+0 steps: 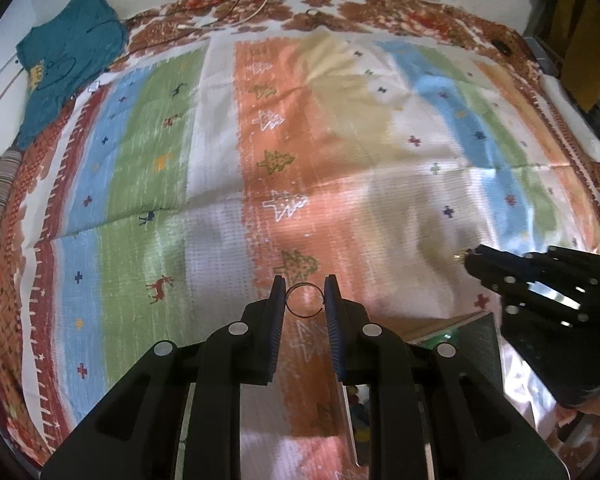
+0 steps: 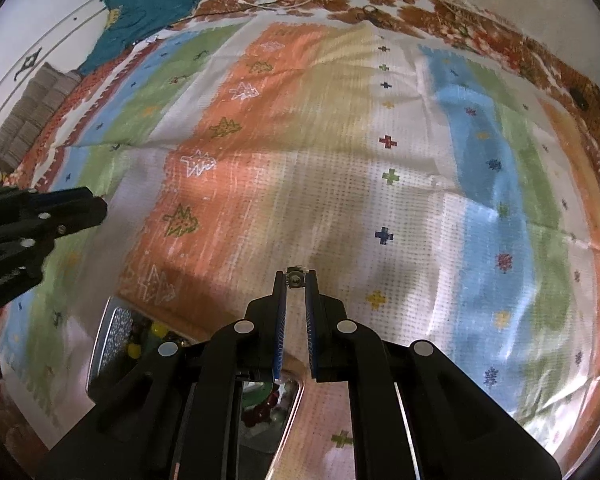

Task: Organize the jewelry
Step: 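Lift both small items and carry them toward the silver tin, then lower both small items into the tin and open both tools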

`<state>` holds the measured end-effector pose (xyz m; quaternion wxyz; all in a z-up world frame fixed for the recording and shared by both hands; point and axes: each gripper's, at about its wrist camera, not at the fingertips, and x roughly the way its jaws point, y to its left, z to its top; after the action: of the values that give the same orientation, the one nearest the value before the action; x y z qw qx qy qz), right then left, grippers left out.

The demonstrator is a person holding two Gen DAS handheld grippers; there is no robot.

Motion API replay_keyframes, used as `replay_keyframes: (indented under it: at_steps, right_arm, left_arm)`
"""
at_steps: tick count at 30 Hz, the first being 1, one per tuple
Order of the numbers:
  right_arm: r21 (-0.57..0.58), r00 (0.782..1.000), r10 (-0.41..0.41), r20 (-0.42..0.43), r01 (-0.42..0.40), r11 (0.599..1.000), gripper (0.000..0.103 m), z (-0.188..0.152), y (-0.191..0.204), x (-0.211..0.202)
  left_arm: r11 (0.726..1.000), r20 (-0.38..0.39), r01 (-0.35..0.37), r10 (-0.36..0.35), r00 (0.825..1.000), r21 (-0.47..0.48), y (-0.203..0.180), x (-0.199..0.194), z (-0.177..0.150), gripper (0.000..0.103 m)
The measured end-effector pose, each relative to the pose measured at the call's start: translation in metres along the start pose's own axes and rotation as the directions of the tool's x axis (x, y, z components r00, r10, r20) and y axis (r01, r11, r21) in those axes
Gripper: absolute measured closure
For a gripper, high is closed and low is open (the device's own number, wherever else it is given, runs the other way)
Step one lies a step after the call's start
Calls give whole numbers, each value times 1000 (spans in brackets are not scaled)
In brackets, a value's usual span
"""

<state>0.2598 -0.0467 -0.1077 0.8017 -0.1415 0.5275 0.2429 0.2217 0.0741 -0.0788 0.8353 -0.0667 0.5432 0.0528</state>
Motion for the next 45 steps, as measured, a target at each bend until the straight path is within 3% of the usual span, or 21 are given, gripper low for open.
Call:
replay_keyframes:
  at_steps: [7,26,45]
  right_arm:
    - [-30,999,-11,33,12,999,93,-9,10,-18]
    - [-21,998,0,60,1,1000,93,-42,16,-46]
    - [-19,996,56,70,-55,998,91,-66,28,-64]
  left_arm:
    - [999,57,40,-41,998,19,-13,-29,-9,84]
    - [995,87,59,-65,994,76,-35,-54,-41,84]
    - [993,122,97,-104,987,62,-45,-72,-61,83]
